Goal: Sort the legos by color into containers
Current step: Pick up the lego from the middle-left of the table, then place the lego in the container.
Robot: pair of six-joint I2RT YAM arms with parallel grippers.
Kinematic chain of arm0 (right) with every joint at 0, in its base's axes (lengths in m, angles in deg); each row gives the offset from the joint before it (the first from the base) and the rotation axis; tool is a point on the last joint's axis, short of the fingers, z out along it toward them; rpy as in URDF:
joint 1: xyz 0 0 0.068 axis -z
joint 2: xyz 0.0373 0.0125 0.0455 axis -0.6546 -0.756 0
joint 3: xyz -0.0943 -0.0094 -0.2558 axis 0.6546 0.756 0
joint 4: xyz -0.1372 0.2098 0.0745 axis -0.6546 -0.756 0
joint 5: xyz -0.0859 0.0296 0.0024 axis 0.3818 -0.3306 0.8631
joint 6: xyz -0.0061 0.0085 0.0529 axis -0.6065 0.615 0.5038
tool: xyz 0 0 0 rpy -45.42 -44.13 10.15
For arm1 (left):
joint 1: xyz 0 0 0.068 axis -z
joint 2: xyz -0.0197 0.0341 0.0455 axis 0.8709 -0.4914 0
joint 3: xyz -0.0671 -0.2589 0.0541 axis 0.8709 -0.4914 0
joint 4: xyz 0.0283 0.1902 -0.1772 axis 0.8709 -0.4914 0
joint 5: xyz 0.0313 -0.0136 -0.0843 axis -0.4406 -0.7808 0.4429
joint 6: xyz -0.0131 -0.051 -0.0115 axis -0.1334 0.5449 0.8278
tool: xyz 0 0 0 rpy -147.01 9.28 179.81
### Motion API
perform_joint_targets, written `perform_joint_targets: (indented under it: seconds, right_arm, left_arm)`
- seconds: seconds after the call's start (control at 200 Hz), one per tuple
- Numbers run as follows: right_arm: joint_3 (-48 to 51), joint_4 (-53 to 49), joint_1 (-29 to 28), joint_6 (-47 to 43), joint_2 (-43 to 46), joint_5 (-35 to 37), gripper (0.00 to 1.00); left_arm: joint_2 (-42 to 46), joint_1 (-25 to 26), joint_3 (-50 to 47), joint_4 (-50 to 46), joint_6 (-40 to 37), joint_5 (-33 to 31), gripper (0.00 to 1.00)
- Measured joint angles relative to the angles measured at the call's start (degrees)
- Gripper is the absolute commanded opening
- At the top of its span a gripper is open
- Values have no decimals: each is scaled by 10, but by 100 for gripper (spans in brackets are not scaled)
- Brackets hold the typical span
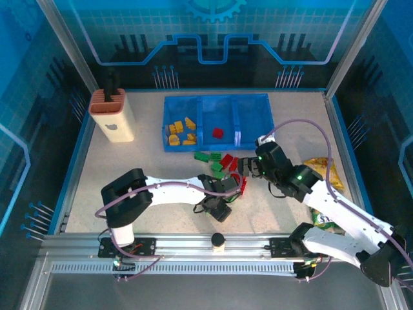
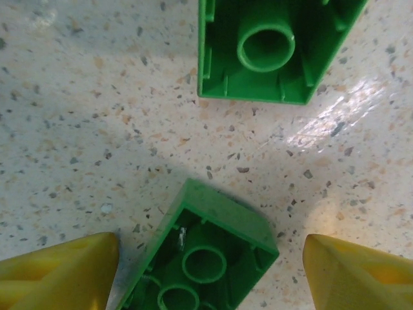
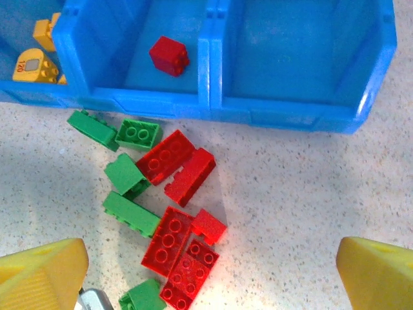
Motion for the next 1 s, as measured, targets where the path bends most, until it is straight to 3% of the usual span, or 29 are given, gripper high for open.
perform_joint_targets:
  seconds: [0.12,0.32,0.46,0.59,0.78,1.0]
  right_arm:
    - [21,-3,14,8,24,-7,100]
    - [24,-3,35,12,55,-17,100]
    - [24,-4,39,12,61,-17,100]
    - [35,-5,47,21,72,-15,100]
    - [75,-14,55,43,96,-15,99]
    - [93,-28,57,55,139,-19,99]
  left_arm:
    - [-4,0,4,-4,-6,3,70]
    - [-4,-1,4,-3,0,-3,32]
    - [7,-21,5,-3,5,-3,27]
    - [37,-90,43,2,5,1,23]
    - [14,-185,265,27,-12,0,23]
    - [-216,-205,652,28,-50,-1,26]
